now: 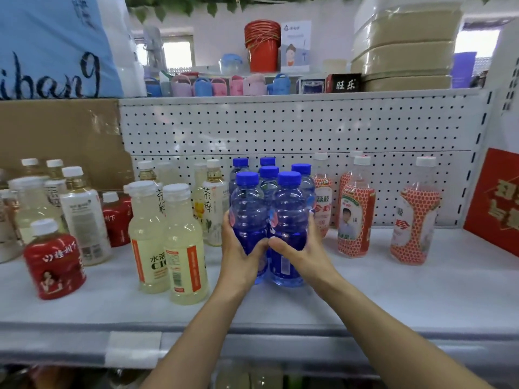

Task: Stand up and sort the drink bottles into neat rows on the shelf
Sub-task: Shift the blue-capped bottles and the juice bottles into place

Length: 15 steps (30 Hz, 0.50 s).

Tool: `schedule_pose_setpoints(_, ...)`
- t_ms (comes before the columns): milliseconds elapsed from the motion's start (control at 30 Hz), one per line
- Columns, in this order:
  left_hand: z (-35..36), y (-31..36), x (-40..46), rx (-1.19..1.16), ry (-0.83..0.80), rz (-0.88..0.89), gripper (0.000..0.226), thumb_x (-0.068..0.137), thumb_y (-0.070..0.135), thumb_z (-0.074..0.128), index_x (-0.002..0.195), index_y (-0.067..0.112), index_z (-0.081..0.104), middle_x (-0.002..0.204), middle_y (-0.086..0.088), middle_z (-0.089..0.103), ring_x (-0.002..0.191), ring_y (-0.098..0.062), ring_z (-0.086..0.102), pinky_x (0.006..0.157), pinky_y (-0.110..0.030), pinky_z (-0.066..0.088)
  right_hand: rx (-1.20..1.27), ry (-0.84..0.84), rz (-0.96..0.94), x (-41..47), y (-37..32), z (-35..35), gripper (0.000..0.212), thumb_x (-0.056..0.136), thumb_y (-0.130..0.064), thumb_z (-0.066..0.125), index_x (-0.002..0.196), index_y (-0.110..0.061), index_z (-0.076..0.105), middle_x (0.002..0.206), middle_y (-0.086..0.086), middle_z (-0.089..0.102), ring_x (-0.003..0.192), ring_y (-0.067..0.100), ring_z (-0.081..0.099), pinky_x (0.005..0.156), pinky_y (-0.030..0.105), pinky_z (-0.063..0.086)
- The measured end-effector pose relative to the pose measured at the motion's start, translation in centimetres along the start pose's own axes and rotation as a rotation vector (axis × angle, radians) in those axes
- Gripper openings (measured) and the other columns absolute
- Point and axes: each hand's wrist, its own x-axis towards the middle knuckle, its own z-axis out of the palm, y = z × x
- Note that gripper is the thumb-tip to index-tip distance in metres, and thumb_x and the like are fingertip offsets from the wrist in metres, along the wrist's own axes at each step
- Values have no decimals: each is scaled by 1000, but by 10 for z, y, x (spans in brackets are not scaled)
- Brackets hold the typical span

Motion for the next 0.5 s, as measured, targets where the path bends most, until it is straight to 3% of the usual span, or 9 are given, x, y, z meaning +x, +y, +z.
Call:
schedule_pose_setpoints(200,-5,6,-8,156,-9,-15,95,87,17,67,153,44,3,157,10,25,145,-12,29,116,-49,35,52,-20,1,3,5,4,100,59,-65,81,141,-44,28,140,-7,49,126,14,52,105,49,45)
schedule_pose_setpoints(267,-12,12,-25,199,-65,-19,94,88,20,66,152,47,3,158,14,22,145,-7,27,118,-42,30,17,37,-38,-4,6,9,92,65,-63,77,141,-44,29,142,-7,47,129,15,49,106,50,43)
schedule_pose_setpoints(400,-35,31,-66,256,-81,45,74,91,29,68,145,48,22,144,29,33,131,14,34,111,-22,34,2,170,-120,-25,1,25,84,74,-57,72,143,-39,29,144,-6,40,135,18,42,106,51,42)
schedule_pose_setpoints(500,-68,41,-81,272,25,109,56,90,26,69,135,44,39,132,28,47,122,9,47,99,-19,47,-13,274,-198,-42,-12,42,81,83,-39,71,146,-32,22,150,-4,26,140,18,31,110,49,39)
